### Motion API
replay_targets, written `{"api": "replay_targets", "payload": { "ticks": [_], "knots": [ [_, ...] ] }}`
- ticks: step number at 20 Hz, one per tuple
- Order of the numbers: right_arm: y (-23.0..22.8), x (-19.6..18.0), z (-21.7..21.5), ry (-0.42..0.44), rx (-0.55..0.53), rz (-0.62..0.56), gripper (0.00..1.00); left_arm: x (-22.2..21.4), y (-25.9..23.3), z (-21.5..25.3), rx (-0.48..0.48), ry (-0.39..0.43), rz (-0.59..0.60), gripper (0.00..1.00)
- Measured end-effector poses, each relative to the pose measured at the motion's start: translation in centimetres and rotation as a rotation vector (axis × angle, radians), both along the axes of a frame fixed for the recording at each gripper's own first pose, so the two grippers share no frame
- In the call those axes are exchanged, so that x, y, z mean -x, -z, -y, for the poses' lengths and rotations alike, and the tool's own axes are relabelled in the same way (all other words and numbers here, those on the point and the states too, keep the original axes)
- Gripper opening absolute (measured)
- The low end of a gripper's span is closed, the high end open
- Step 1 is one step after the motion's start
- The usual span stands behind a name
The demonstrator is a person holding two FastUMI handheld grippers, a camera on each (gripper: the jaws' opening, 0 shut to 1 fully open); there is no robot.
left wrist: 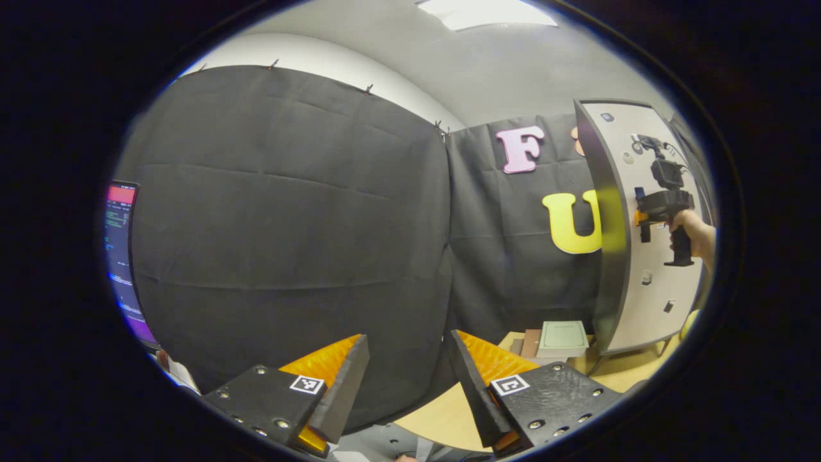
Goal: Open the cabinet door with the right hand, grasp the bottle in the cabinet with the left hand and place it on the coaster, then close the cabinet door with the right hand.
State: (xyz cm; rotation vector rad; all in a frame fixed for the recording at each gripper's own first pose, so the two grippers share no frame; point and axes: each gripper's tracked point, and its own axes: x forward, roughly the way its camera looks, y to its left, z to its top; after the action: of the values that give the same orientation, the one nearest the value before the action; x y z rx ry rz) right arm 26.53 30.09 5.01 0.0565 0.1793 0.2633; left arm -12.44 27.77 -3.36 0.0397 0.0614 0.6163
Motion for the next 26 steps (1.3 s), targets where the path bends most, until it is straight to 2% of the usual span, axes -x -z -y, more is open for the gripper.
{"api": "replay_targets", "payload": {
  "ticks": [2, 13, 17, 18, 24, 25, 26],
  "knots": [
    [0.2, -0.1, 0.0, -0.025, 0.02, -0.013, 0.17, -0.6, -0.2, 0.3, -0.006, 0.015, 0.005, 0.76],
    [-0.2, 3.2, 1.7, -0.199, 0.002, -0.023, 0.16, -5.6, -0.6, 5.4, -0.009, 0.187, 0.038, 0.77],
    [-0.1, 4.1, 2.4, -0.227, -0.008, -0.033, 0.17, -7.4, -1.1, 7.3, -0.013, 0.252, 0.052, 0.76],
    [0.0, 4.2, 2.6, -0.23, -0.002, -0.032, 0.19, -7.9, -1.2, 7.6, -0.013, 0.266, 0.055, 0.76],
    [-0.1, 5.1, 3.6, -0.269, -0.02, -0.044, 0.14, -10.4, -1.3, 10.1, -0.006, 0.363, 0.068, 0.76],
    [-0.1, 5.1, 3.9, -0.278, -0.021, -0.045, 0.17, -11.0, -1.2, 10.8, -0.004, 0.383, 0.066, 0.79],
    [-0.1, 5.2, 4.1, -0.288, -0.019, -0.047, 0.16, -11.5, -1.2, 11.6, -0.006, 0.403, 0.065, 0.76]
  ]
}}
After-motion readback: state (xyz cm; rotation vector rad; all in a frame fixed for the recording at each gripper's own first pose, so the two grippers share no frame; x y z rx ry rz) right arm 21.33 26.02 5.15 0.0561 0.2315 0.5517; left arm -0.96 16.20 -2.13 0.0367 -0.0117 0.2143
